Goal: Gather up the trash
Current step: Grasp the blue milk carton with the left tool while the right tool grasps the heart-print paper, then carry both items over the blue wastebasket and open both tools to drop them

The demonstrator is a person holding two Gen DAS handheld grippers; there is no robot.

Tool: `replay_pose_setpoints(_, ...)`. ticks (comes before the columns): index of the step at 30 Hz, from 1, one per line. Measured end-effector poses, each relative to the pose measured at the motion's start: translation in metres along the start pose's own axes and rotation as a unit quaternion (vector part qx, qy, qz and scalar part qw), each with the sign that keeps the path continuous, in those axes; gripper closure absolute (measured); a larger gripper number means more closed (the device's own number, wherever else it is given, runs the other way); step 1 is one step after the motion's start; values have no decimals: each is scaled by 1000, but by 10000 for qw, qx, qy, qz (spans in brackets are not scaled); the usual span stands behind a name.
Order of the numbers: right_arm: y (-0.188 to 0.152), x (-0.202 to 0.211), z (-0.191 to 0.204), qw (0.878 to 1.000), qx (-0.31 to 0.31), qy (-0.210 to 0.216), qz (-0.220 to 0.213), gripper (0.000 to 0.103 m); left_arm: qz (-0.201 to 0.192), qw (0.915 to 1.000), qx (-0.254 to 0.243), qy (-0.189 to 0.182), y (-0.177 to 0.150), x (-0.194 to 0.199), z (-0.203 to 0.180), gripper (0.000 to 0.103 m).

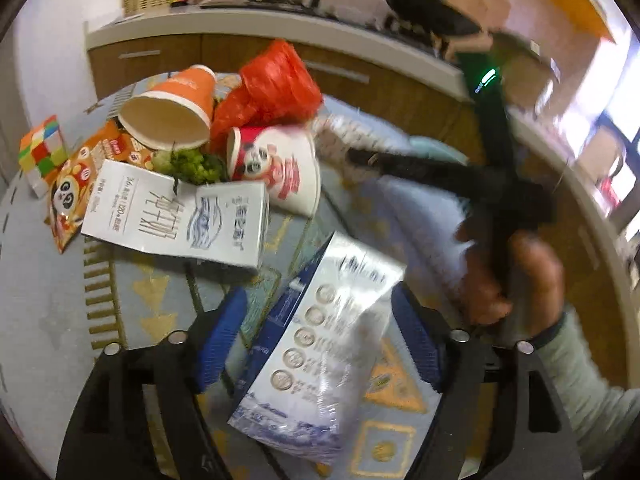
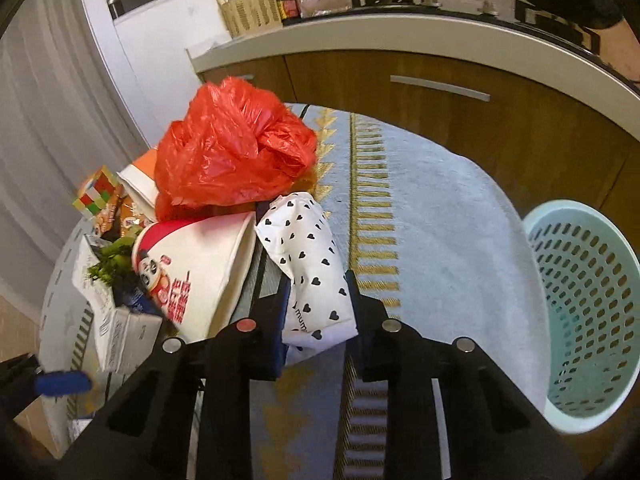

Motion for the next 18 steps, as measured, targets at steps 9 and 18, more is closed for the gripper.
replay_pose_setpoints(9, -21, 59, -25, 9989, -215, -179, -384, 81, 663, 9963, -342, -430, -18, -22, -16, 26)
replay_pose_setpoints(18, -33, 106, -50, 9953, -417, -478, -739, 81, 634, 9957, -665, -104, -25, -27, -44, 72)
Point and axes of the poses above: each gripper's, at about its wrist camera, not at the fingertips, and x roughly against the way its jaws point, z to its left, y to its top, the point moved 8 cm from there along -x, roughly the way its jaws point, and after that the axes turned 6 degrees about z, right-handed, at the moved point
